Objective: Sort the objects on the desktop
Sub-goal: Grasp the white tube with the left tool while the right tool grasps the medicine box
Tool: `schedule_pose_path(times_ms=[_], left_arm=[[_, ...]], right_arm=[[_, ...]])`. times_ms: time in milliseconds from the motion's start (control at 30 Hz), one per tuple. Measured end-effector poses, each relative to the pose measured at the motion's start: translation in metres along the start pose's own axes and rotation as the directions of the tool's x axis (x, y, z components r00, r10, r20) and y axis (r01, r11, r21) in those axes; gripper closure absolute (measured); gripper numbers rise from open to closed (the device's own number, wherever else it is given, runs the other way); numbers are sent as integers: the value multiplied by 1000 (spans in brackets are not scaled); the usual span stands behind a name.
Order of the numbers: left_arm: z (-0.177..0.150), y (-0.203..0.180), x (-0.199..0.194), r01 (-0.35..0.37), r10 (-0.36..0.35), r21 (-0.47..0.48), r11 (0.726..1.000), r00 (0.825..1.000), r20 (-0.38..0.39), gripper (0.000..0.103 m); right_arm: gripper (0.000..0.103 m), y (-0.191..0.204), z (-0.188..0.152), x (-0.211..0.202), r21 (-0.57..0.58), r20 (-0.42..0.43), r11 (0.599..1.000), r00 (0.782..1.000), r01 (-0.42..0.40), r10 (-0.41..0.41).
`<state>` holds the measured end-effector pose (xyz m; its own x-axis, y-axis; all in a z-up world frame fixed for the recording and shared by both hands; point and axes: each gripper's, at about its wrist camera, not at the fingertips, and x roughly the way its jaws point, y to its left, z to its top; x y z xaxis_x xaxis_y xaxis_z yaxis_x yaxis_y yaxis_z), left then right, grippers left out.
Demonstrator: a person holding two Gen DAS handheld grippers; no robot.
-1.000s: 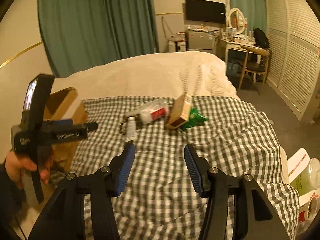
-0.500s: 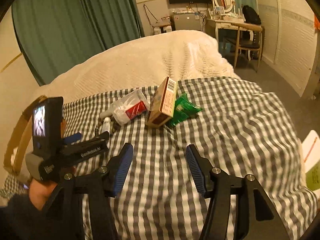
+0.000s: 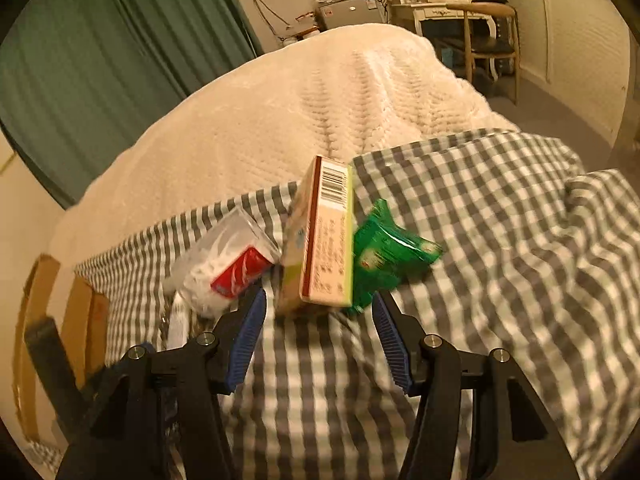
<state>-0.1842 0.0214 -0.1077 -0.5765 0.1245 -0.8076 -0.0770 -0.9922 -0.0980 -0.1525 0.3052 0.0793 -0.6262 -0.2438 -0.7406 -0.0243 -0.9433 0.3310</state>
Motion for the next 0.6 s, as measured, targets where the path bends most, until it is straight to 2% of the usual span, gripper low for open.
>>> schedule_pose_path(times_ms=[67, 100, 133, 167, 200, 267, 333, 467, 600], left_arm=[[-2, 4, -1, 5, -6, -12, 1000, 1000, -8, 27], [-2, 6, -1, 8, -9, -18, 1000, 1000, -10, 34], [-2, 6, -1, 12, -12, -17, 1000, 1000, -13, 39], [-3, 7, -2, 14, -14, -16, 1000, 1000, -16, 50], [-4, 7, -3, 17, -18, -15, 1000, 1000, -18, 61], [-6, 8, -5, 24, -24, -21, 999, 1000, -13, 63], [-9, 9, -10, 22, -22, -24, 999, 1000, 0, 73], [-16, 15, -25, 36, -36, -25, 999, 999, 3, 74], [-26, 22, -44, 42, -42, -35, 998, 999, 8, 74]], right_arm=[[49, 1, 2, 10, 5, -4, 1000, 1000, -6, 6], [50, 0, 3, 15, 10, -1, 1000, 1000, -10, 10], [56, 0, 4, 18, 16, -5, 1000, 1000, -16, 17], [66, -3, 3, 23, 22, -18, 1000, 1000, -19, 19], [67, -4, 2, 28, 25, -28, 999, 999, -21, 22], [68, -6, 0, 28, 24, -19, 999, 999, -33, 33], [69, -5, -2, 24, 11, -18, 999, 999, -40, 40], [70, 7, -9, 7, -39, -6, 999, 1000, -10, 10], [72, 22, -21, -17, -139, 1, 990, 999, 38, -38]])
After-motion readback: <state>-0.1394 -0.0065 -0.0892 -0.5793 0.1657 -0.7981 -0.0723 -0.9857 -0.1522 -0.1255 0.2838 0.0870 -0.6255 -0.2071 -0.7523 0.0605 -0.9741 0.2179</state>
